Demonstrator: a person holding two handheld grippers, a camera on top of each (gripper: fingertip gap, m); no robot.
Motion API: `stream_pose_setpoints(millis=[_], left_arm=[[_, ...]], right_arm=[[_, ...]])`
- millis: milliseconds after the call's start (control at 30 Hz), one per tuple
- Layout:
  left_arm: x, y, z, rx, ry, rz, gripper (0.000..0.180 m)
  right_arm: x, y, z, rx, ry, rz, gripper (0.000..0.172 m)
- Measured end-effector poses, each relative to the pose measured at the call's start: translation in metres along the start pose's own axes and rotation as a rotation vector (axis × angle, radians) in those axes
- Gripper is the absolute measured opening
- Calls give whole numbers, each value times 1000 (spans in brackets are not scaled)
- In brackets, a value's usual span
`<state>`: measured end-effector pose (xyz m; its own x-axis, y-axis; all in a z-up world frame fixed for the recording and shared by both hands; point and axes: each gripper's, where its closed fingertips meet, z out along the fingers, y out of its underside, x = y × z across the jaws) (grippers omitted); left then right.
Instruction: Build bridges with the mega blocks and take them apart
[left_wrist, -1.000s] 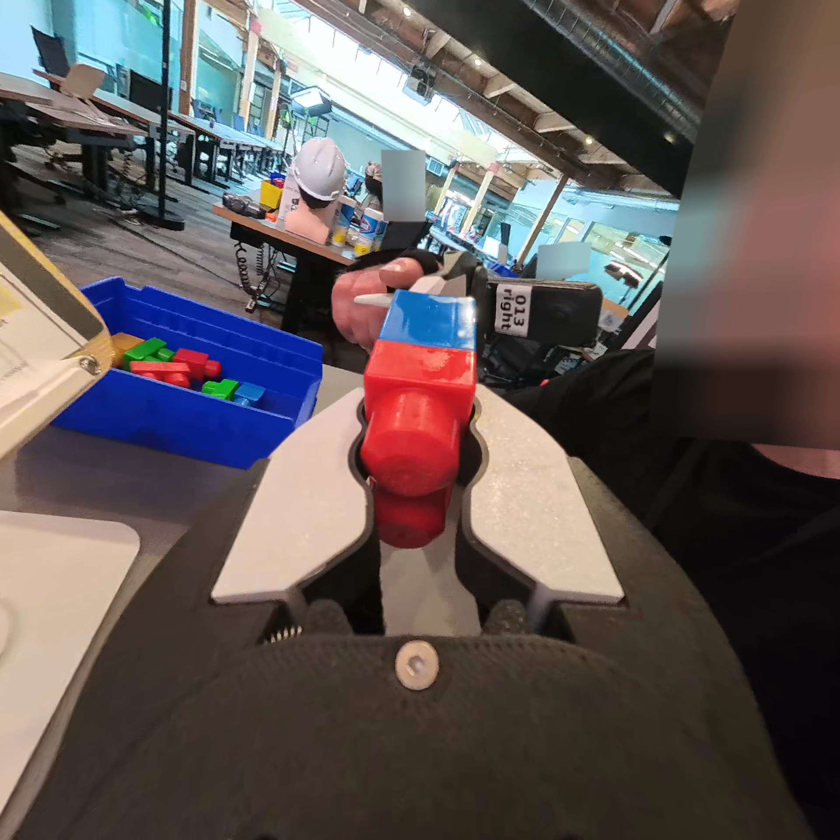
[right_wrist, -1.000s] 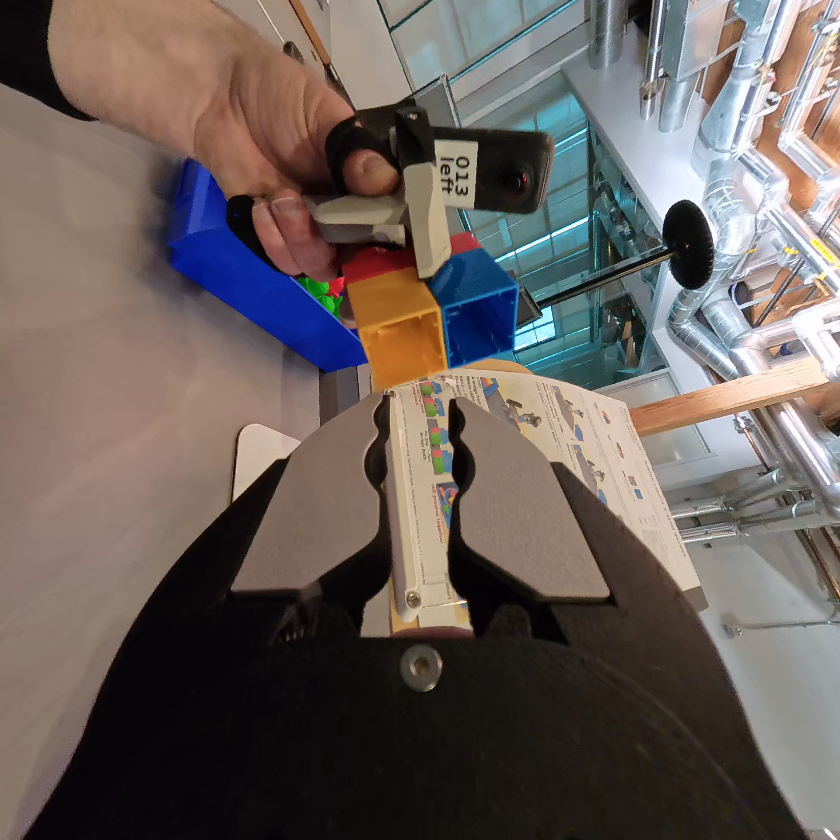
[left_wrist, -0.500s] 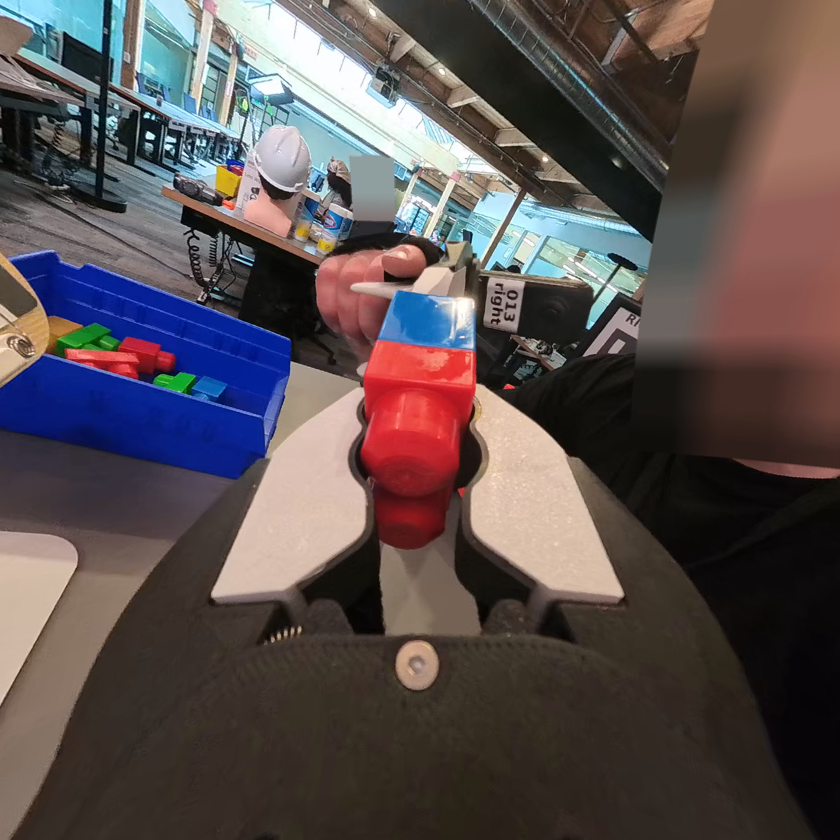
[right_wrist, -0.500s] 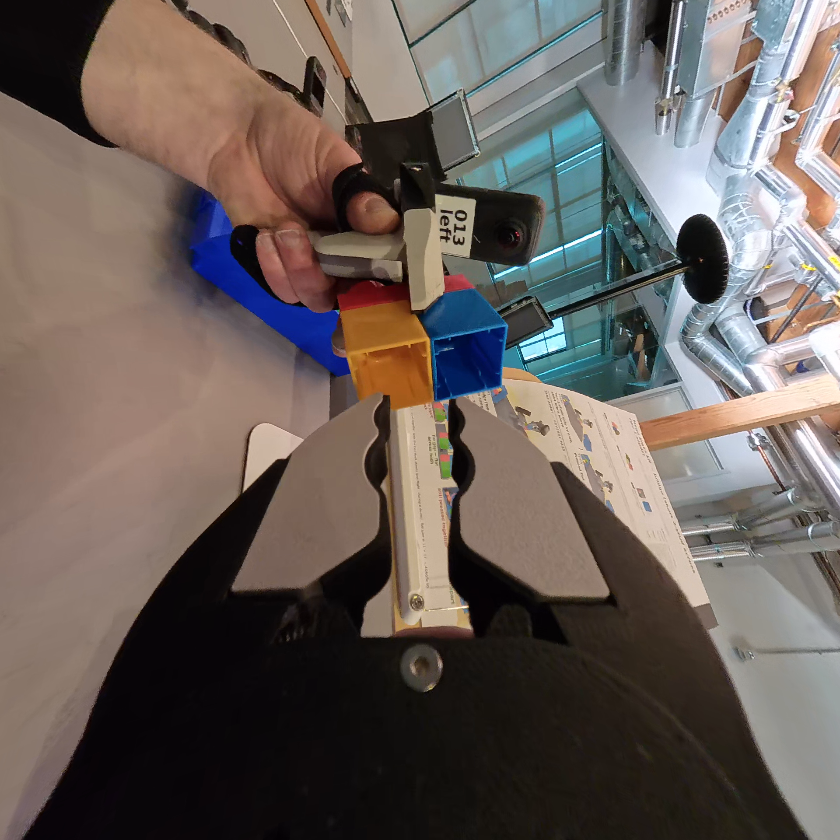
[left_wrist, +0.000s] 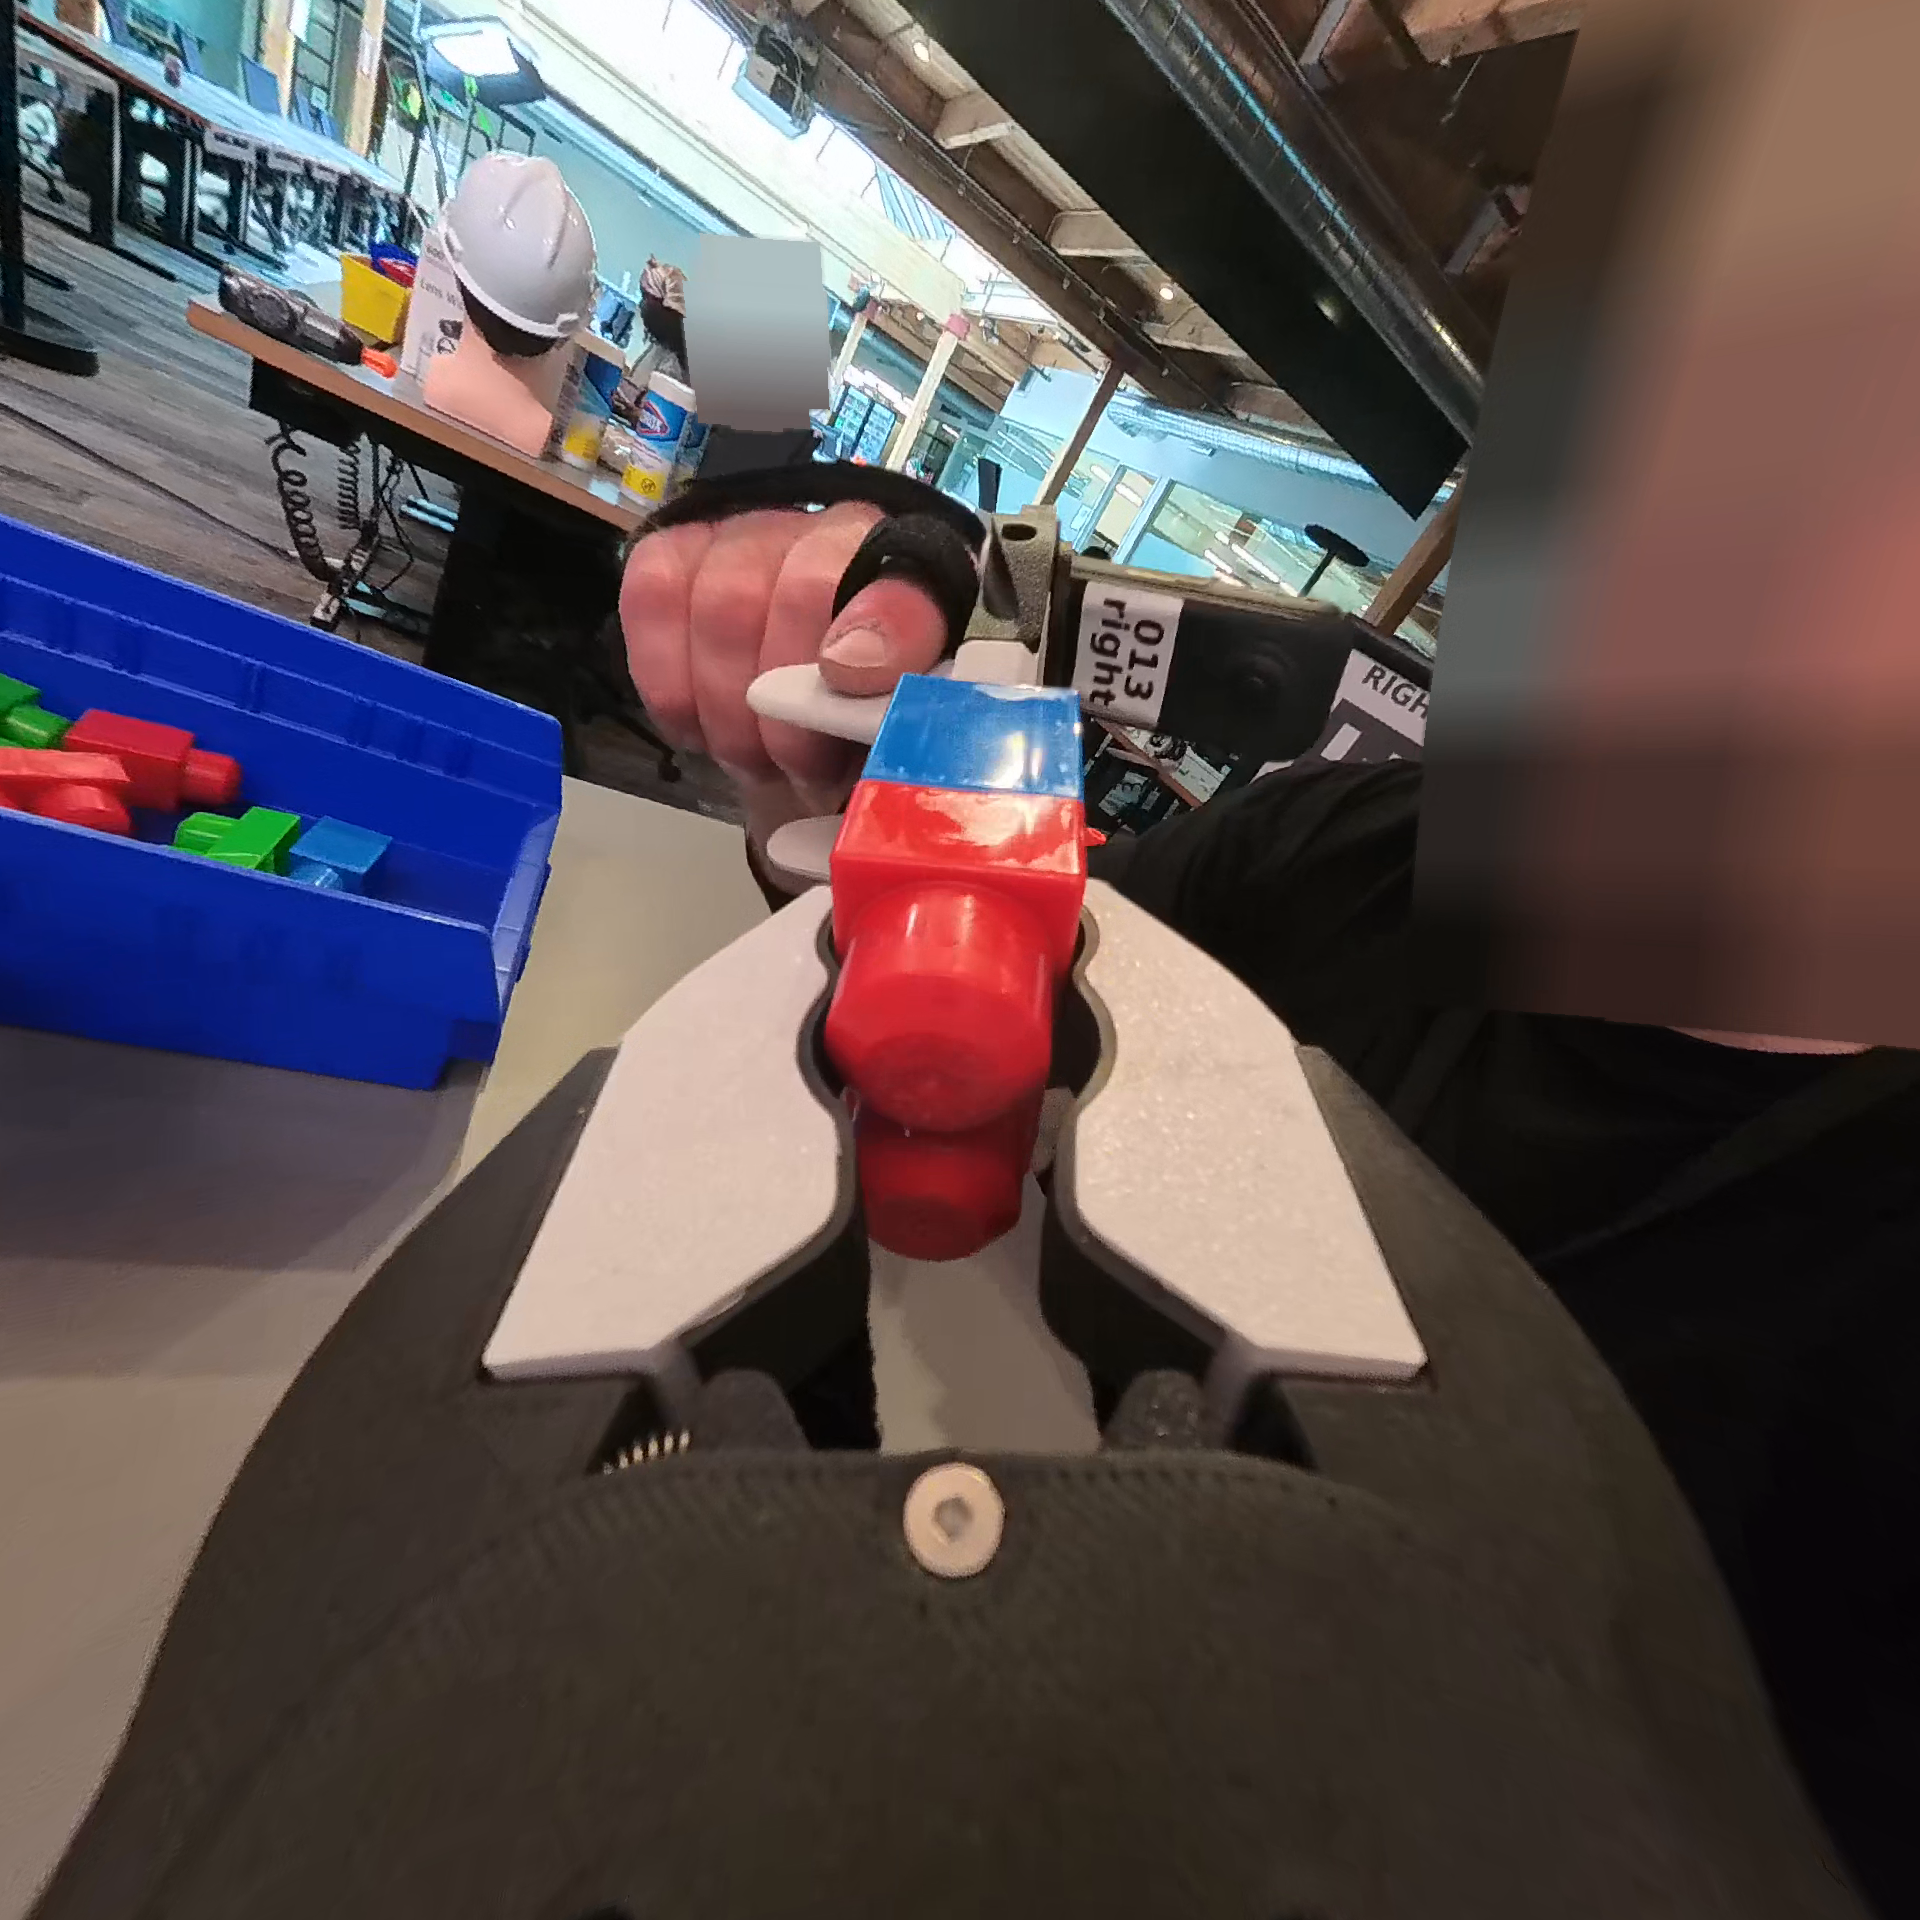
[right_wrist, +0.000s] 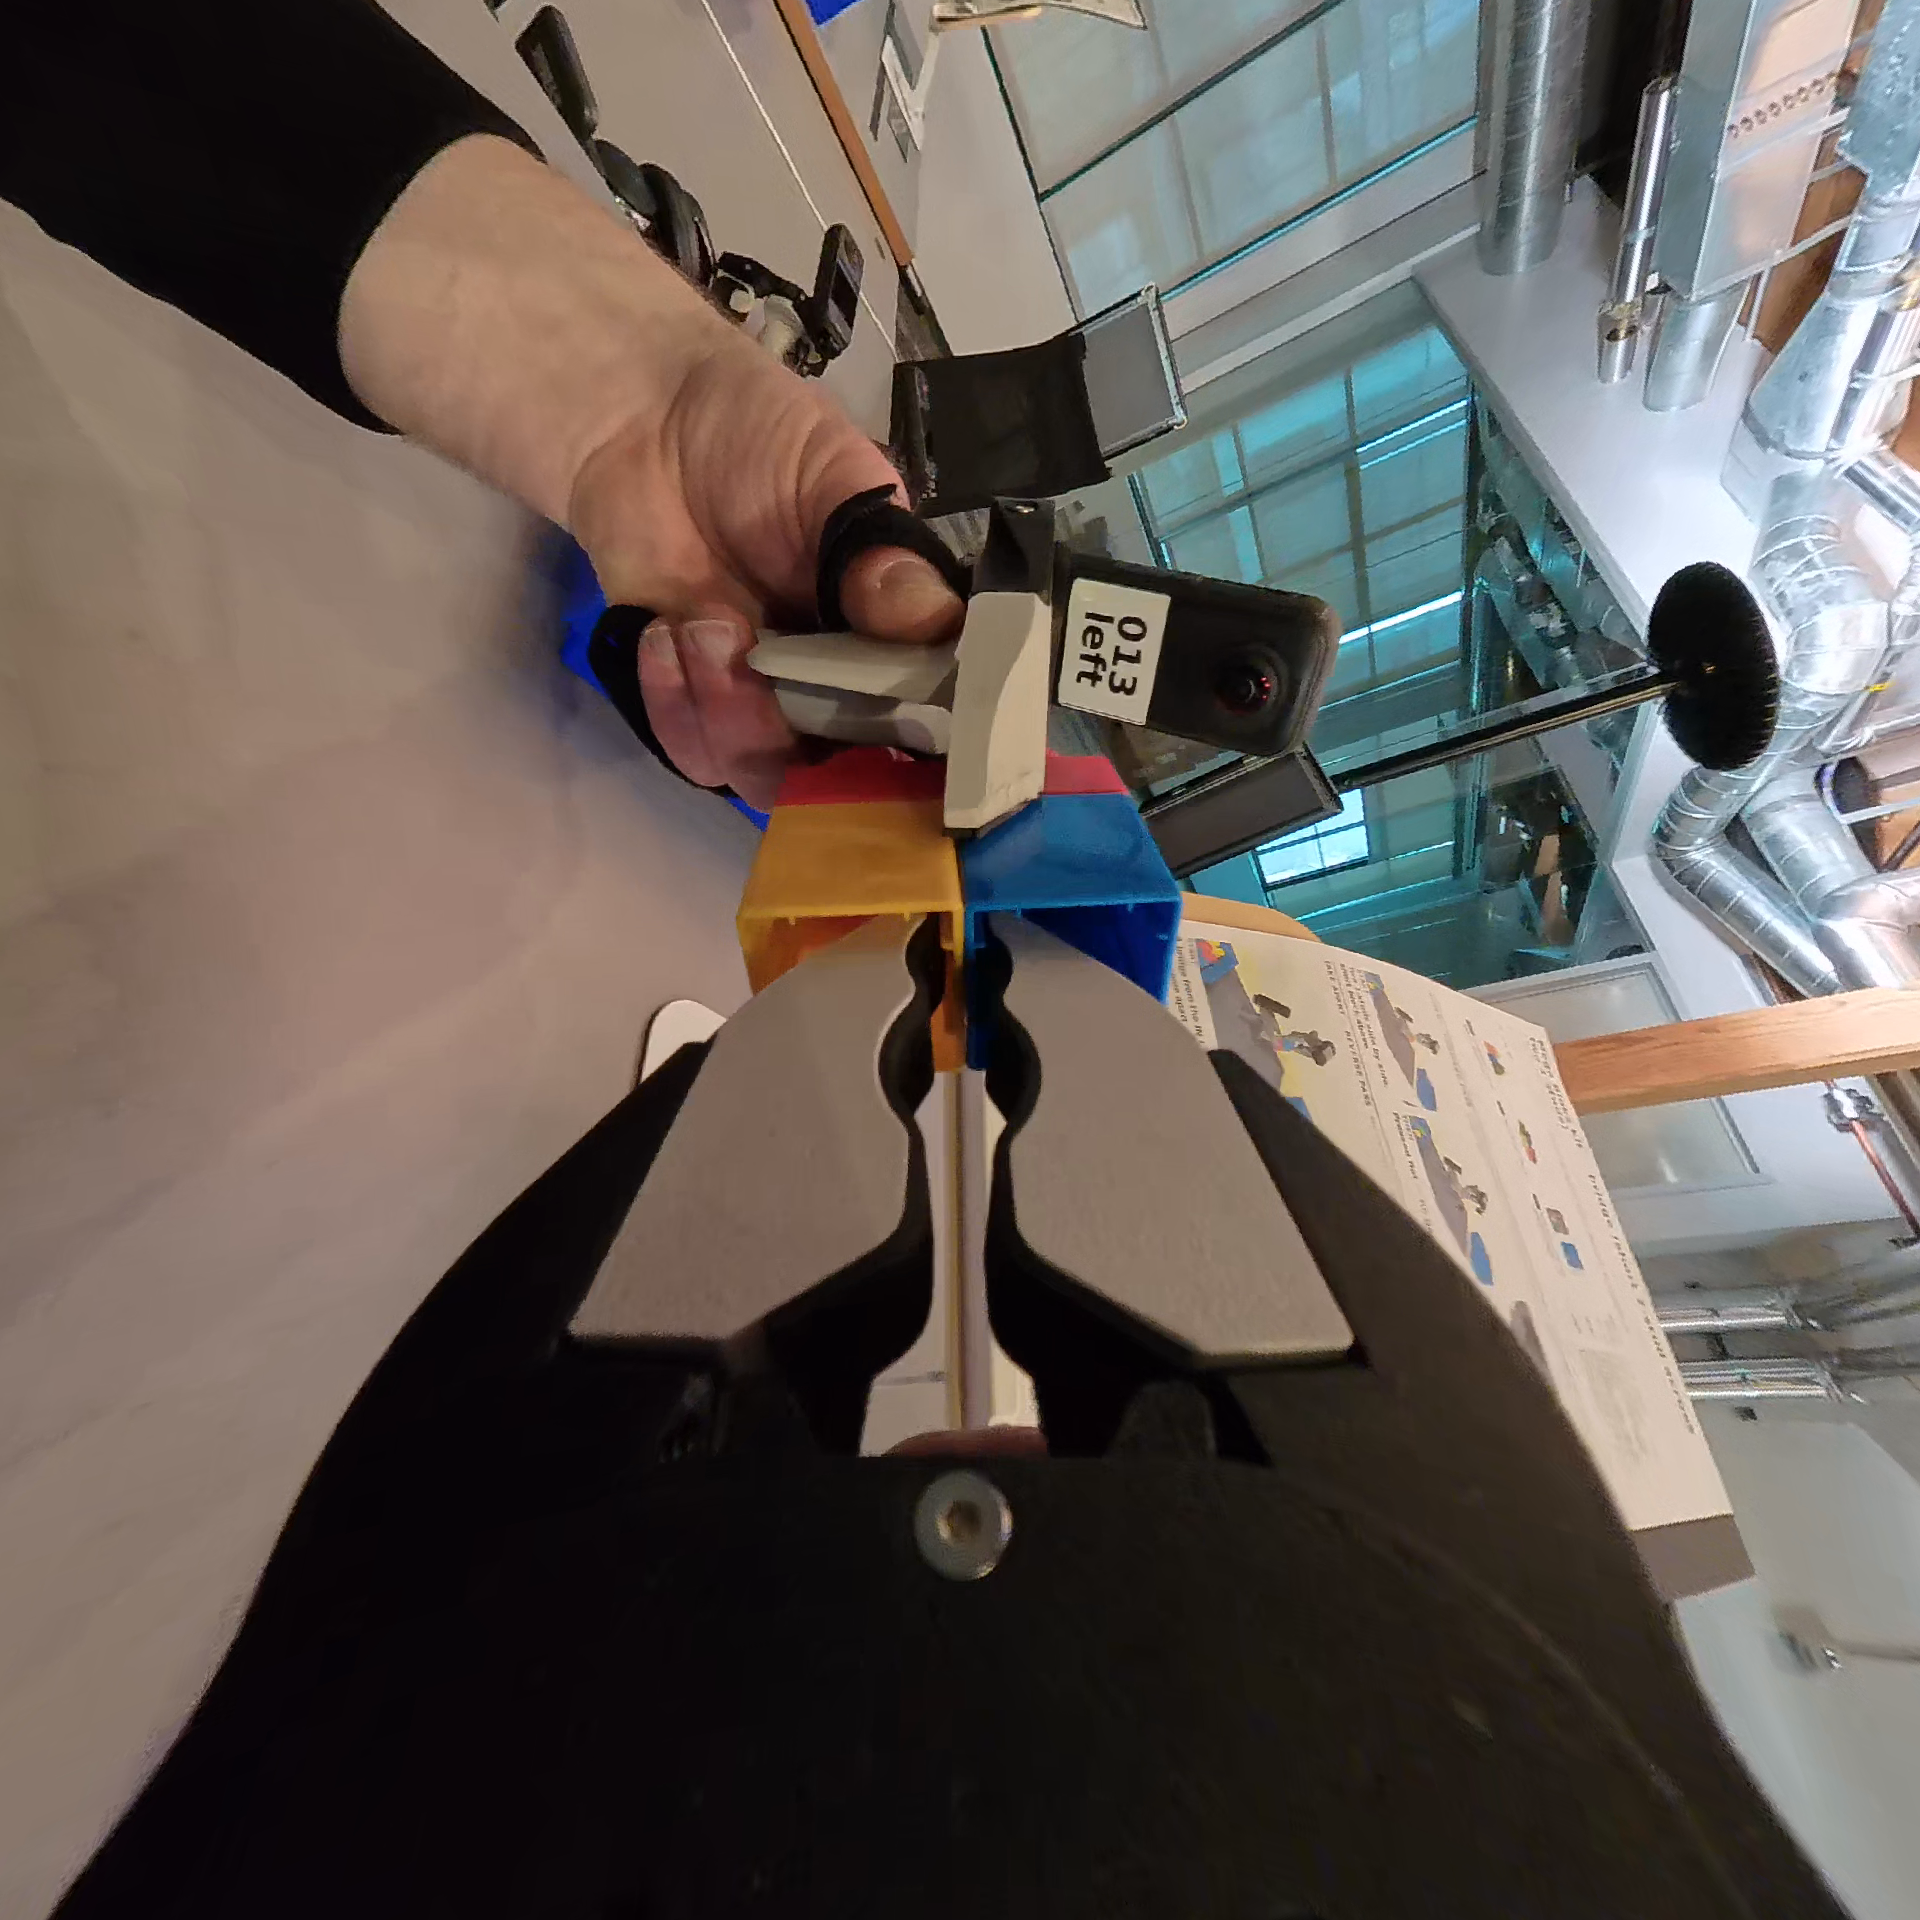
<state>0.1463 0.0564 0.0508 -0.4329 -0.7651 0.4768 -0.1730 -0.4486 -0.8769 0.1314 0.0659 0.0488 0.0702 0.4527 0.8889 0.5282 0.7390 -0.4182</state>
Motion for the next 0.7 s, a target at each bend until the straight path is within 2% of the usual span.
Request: stream_pose_setpoints(millis=[300,367,433,533,700], left_arm=[[21,-3,9,-14,-19,130,37],[23,-26,-28,105,-65,133,36],[25,-36,-60,123,-167,208,36],[36,-44,-60,106,-188,264,36],[22,-41,-64,105,-218,216,36]], right_arm=[[3,-18,-19,30,7,-72,4],[28,-21,-47,51,91,-47,3],[53,-16,-81,43,166,-28,3],[65,1,-96,-14,189,3,3],[81,85,-120,-342,231,64,3]])
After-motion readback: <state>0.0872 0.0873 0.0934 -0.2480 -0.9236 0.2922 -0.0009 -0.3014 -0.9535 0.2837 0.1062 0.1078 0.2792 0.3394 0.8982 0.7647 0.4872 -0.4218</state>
